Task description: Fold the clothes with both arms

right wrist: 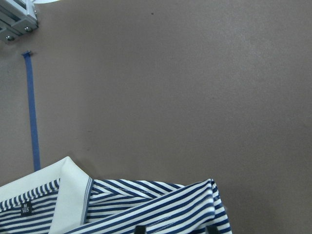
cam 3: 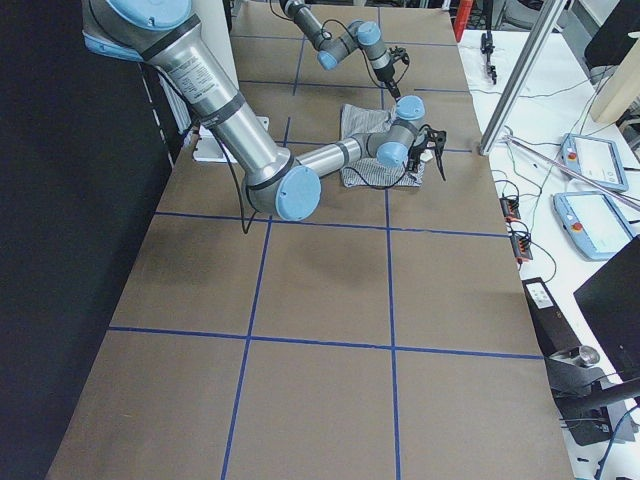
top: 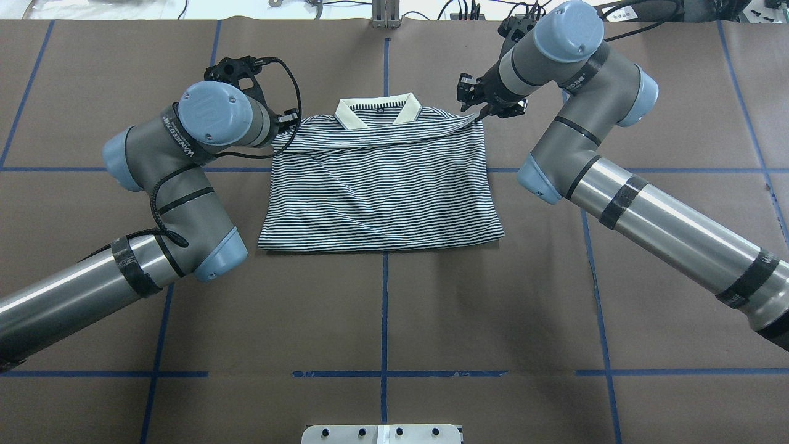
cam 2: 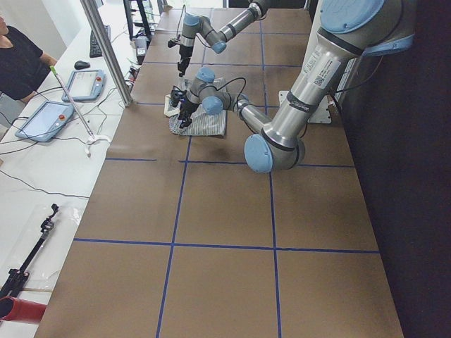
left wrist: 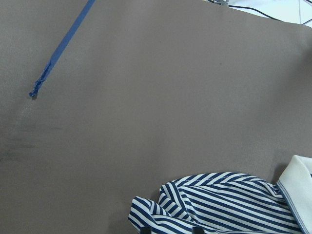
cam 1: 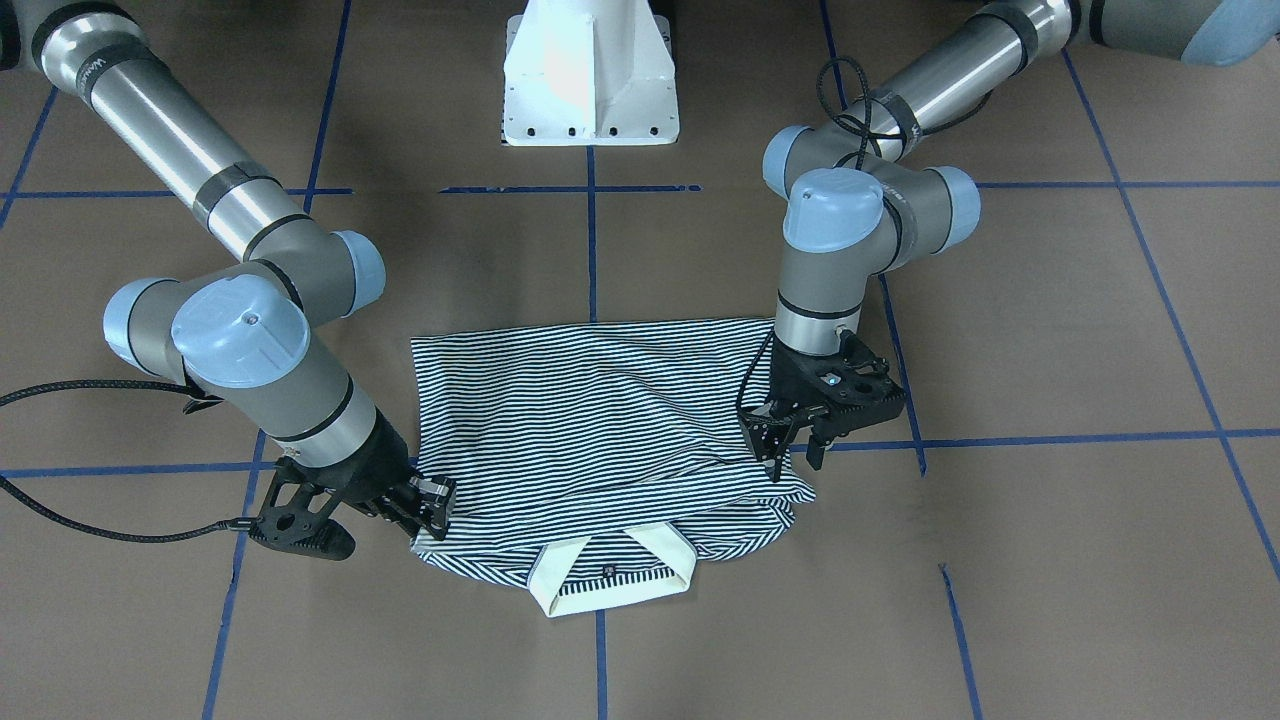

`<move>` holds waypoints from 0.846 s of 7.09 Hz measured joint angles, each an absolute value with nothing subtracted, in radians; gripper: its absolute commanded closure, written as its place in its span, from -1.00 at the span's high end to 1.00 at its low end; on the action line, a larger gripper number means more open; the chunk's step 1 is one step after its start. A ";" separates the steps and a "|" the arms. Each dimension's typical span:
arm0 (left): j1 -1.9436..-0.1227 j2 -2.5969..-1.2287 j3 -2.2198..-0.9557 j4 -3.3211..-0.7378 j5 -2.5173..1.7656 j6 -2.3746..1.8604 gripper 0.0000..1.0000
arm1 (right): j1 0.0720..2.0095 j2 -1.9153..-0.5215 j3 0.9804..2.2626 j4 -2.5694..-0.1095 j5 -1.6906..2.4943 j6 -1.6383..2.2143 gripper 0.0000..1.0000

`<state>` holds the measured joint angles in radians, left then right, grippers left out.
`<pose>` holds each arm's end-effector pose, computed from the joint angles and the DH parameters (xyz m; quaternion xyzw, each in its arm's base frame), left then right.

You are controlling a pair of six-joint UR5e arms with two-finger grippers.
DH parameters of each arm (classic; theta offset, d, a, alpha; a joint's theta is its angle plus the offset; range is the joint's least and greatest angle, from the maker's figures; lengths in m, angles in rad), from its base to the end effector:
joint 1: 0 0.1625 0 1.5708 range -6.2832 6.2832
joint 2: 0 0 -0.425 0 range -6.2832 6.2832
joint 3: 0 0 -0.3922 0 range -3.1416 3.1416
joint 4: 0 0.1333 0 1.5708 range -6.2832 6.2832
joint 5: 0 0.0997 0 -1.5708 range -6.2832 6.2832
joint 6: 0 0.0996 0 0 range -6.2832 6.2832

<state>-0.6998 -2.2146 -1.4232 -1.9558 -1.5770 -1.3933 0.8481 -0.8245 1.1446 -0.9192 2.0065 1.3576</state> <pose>0.4808 -0.5783 0.3021 0.1786 0.3873 -0.2323 0.8742 -0.4551 -0.6541 0.3197 0.0659 -0.4899 0.1736 0.8517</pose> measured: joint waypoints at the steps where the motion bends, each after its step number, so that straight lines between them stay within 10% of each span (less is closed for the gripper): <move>1: -0.703 -2.215 -1.423 -1.951 -1.577 -1.393 1.00 | 0.851 -0.825 1.145 -0.919 2.009 1.352 1.00; 6: -0.708 -2.225 -1.494 -1.943 -1.641 -1.384 1.00 | 0.781 -1.011 1.398 -0.959 2.052 1.382 1.00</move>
<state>-0.7079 -2.2252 -1.4942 -1.9428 -1.6409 -1.3841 0.7813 -1.0111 1.3977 -0.9594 2.0523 1.3816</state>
